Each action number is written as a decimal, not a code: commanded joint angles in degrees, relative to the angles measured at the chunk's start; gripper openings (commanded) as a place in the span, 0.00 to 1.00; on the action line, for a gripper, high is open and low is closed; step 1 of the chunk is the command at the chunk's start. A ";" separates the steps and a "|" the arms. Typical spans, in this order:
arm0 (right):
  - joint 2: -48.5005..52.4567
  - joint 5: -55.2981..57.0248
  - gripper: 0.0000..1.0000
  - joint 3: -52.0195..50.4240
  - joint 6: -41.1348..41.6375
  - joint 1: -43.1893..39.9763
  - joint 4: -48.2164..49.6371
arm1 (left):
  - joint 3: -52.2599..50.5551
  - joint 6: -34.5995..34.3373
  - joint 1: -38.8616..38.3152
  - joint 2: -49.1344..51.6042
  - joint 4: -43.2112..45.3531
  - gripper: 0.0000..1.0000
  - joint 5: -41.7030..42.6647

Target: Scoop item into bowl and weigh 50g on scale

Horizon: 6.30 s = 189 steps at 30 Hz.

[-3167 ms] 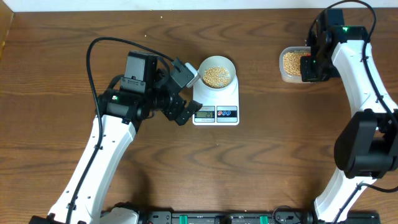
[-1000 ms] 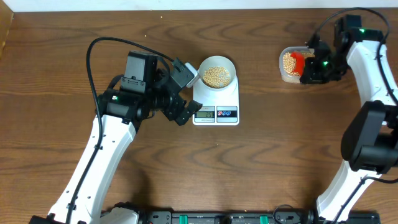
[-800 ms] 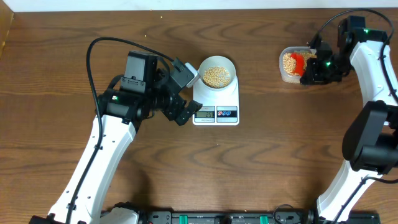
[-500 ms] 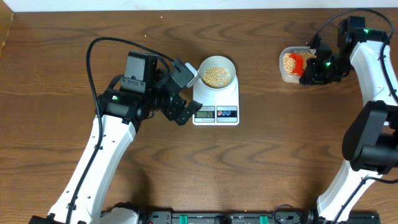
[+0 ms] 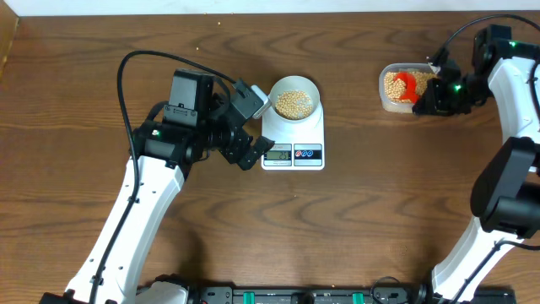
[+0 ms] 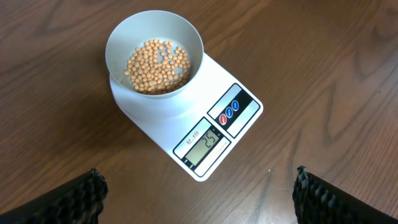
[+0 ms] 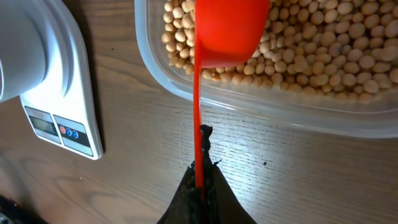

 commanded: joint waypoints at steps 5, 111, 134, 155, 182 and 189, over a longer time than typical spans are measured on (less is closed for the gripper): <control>0.59 -4.76 0.01 0.17 -2.23 -1.49 -0.24 | -0.28 0.33 -0.07 0.02 0.00 0.98 0.72; -7.56 -3.72 0.01 0.24 3.61 28.09 9.60 | -0.28 0.33 -0.07 0.02 0.00 0.98 0.70; -7.56 17.53 0.01 0.24 2.95 35.34 9.25 | -0.28 0.33 -0.07 0.02 0.00 0.98 0.72; -7.56 25.75 0.01 0.24 -6.29 38.29 11.52 | -0.28 0.33 -0.07 0.02 0.00 0.98 0.72; -16.28 14.56 0.01 0.26 3.56 27.50 19.98 | -0.28 0.31 -0.07 0.02 0.00 0.98 0.72; -16.24 14.60 0.01 0.24 7.96 19.65 19.30 | -0.28 0.33 -0.07 0.02 0.00 0.98 0.72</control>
